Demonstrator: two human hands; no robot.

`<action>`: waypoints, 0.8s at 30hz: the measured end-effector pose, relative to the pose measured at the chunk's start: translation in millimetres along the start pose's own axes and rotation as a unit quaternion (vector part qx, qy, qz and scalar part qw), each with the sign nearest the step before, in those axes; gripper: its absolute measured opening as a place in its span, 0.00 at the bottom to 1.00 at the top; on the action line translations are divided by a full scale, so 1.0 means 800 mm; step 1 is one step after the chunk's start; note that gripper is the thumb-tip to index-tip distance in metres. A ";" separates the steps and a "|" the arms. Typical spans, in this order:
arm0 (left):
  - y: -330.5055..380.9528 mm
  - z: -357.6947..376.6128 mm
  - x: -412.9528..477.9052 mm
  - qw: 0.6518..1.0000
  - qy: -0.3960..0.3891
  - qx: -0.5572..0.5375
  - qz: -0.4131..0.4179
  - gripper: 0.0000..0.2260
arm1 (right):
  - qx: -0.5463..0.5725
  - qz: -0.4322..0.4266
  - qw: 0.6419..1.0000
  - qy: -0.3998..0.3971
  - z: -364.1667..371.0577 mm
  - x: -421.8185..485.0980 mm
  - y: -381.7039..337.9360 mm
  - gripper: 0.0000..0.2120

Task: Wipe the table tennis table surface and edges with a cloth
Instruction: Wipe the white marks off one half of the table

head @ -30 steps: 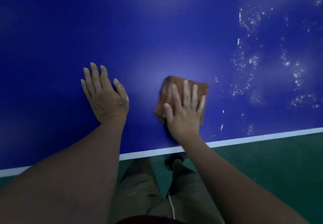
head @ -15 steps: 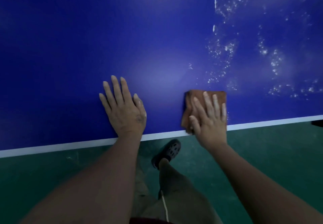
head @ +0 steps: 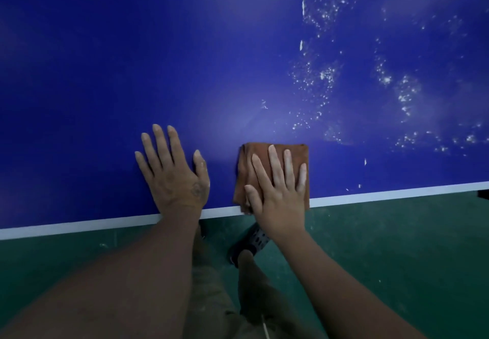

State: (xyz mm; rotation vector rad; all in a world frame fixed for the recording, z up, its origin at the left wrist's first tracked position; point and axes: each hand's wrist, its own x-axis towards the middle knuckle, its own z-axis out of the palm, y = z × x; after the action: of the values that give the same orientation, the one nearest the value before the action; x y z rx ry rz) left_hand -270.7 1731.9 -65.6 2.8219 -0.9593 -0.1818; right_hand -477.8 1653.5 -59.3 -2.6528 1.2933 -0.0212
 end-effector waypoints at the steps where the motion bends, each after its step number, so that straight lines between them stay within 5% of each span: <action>1: 0.000 0.000 0.000 1.000 0.000 0.003 -0.001 0.34 | 0.004 -0.019 1.000 0.000 -0.001 0.000 0.008 0.29; 5: -0.001 -0.001 0.000 1.000 0.005 0.005 -0.001 0.34 | -0.014 -0.036 0.999 0.006 -0.014 -0.005 0.092 0.29; 12: 0.003 -0.004 -0.002 1.000 0.021 -0.002 0.003 0.33 | -0.033 0.132 0.991 -0.003 -0.038 -0.019 0.198 0.31; 20: 0.003 0.000 -0.002 0.999 0.037 -0.005 0.006 0.31 | 0.015 -0.053 0.998 0.011 -0.009 0.025 0.035 0.30; 24: 0.000 0.002 -0.001 0.999 0.047 -0.007 0.012 0.31 | 0.066 -0.055 0.996 0.038 0.000 0.098 -0.034 0.29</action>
State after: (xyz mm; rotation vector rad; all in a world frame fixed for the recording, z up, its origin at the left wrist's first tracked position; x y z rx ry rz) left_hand -271.6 1732.1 -67.3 2.7765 -0.9668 -0.0516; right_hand -408.4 1608.5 -60.4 -2.6291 1.1239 -0.2165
